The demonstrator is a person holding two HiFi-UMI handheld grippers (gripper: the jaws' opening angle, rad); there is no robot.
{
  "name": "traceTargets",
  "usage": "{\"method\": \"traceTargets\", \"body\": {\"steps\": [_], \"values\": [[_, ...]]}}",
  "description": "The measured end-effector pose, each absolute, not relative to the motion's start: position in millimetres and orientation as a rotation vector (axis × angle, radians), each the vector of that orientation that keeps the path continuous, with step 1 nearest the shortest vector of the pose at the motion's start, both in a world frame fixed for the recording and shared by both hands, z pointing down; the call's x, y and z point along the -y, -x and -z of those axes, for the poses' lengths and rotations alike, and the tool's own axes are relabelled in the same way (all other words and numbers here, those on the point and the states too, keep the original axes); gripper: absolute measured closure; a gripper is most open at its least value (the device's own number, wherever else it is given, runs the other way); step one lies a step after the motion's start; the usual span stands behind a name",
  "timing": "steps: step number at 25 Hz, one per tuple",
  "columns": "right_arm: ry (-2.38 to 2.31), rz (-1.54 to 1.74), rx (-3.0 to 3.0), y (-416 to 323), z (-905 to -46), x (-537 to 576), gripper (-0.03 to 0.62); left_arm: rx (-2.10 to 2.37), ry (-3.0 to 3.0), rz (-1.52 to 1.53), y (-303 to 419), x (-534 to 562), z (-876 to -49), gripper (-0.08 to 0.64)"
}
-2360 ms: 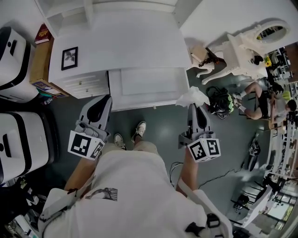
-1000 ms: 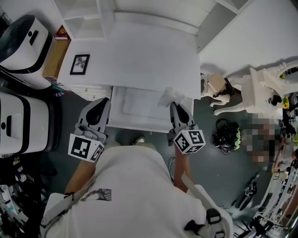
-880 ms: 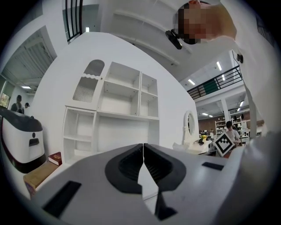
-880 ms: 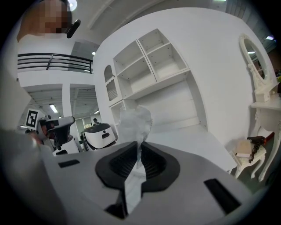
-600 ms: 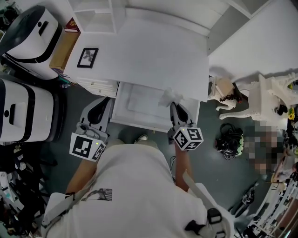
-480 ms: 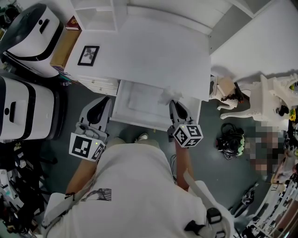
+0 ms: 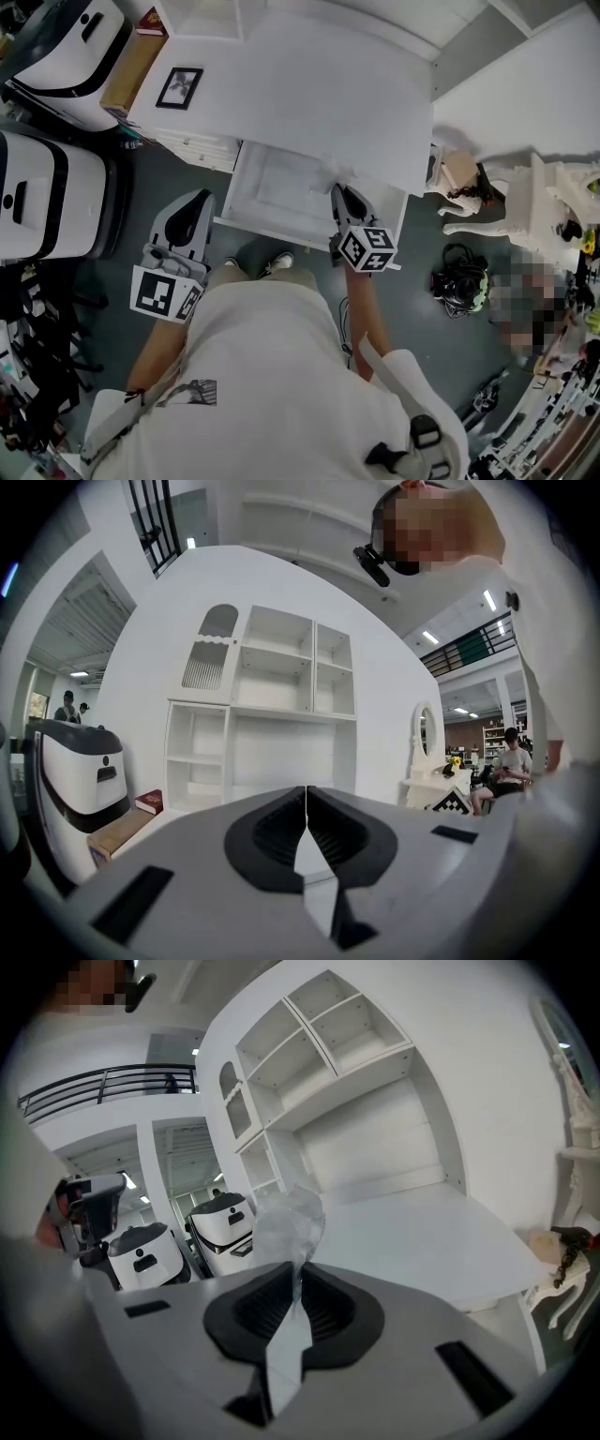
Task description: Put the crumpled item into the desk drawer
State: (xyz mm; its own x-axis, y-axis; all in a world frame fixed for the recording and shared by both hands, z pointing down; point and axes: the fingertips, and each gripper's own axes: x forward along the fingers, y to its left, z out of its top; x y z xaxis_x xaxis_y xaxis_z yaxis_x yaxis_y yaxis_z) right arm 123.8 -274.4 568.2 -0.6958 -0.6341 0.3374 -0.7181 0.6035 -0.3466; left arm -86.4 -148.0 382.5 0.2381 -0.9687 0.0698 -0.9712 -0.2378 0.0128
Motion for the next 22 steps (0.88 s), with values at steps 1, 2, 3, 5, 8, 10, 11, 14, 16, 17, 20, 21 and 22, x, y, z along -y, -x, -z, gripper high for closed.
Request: {"method": "traceTargets", "body": {"steps": [1,2,3,5,8,10,11,14,16,17,20,21,22], "values": [[-1.121,-0.695,2.644,-121,-572,275,0.554,1.905,-2.425,-0.075,87,147,-384,0.541],[-1.113,-0.698,2.639,-119,-576,275,0.555,1.904,-2.422,-0.076,86,147,-386,0.541],[-1.106,-0.702,2.633,-117,-580,276,0.554,1.902,-2.42,-0.078,86,146,-388,0.541],[-1.098,-0.716,2.617,-113,-590,276,0.555,1.896,-2.419,-0.084,85,146,-390,0.541],[-1.089,-0.746,2.586,-110,-606,276,0.554,1.886,-2.42,-0.09,82,147,-392,0.541],[-1.082,-0.764,2.564,-108,-618,278,0.554,1.881,-2.422,-0.094,81,148,-394,0.541],[-1.077,-0.77,2.555,-107,-623,279,0.555,1.88,-2.421,-0.098,80,148,-395,0.541],[-1.058,-0.783,2.53,-106,-637,281,0.555,1.885,-2.412,-0.111,79,149,-397,0.541],[-1.045,-0.793,2.513,-105,-647,282,0.554,1.893,-2.403,-0.118,81,149,-398,0.541],[-1.04,-0.8,2.504,-104,-652,282,0.554,1.899,-2.397,-0.122,82,149,-399,0.541],[-1.027,-0.82,2.475,-103,-668,283,0.554,1.914,-2.376,-0.135,86,146,-402,0.541],[-1.022,-0.825,2.466,-101,-672,283,0.554,1.92,-2.368,-0.138,88,144,-403,0.541],[-1.017,-0.832,2.457,-100,-677,283,0.555,1.925,-2.361,-0.142,90,143,-404,0.541]]}}
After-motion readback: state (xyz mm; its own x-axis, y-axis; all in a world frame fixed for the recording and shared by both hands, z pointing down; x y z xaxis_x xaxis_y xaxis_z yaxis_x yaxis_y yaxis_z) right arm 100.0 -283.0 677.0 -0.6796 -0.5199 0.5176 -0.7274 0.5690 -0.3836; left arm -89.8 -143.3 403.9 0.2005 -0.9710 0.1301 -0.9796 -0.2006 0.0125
